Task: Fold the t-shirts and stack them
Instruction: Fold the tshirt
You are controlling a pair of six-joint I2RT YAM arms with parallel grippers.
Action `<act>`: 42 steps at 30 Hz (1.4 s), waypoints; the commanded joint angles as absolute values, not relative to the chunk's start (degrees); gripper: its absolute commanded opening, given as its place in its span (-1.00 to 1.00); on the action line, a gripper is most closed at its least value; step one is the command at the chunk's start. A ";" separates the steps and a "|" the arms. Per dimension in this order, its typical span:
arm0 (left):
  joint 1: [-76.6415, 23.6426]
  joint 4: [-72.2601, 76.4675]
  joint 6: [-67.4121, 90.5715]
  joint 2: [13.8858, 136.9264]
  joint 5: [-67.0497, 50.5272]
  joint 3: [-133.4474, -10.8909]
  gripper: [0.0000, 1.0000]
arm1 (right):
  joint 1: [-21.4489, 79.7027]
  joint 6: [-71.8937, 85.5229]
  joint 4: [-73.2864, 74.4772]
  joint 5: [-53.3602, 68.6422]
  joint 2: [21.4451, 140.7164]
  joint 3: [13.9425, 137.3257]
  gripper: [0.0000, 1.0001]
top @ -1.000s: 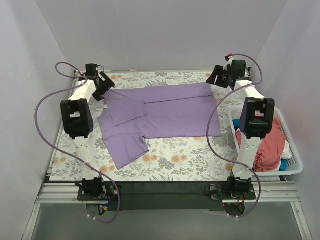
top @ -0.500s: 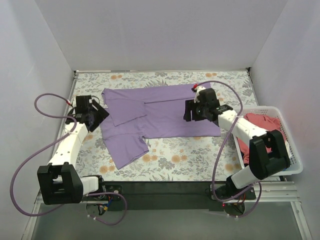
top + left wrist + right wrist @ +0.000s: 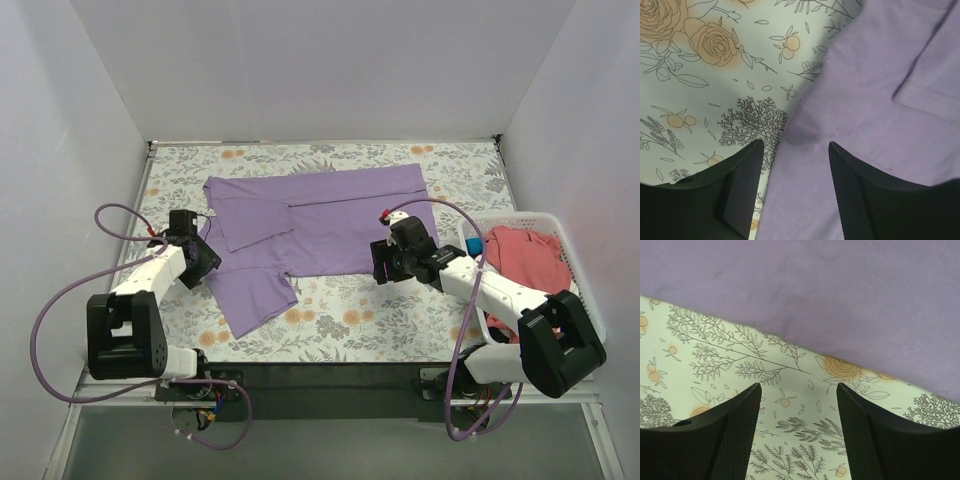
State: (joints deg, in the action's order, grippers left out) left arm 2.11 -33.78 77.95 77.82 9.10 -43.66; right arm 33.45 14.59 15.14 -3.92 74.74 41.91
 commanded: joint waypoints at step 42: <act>1.32 -32.61 78.57 77.52 24.52 -42.63 -1.00 | 18.20 17.49 20.04 -19.07 76.99 41.13 0.13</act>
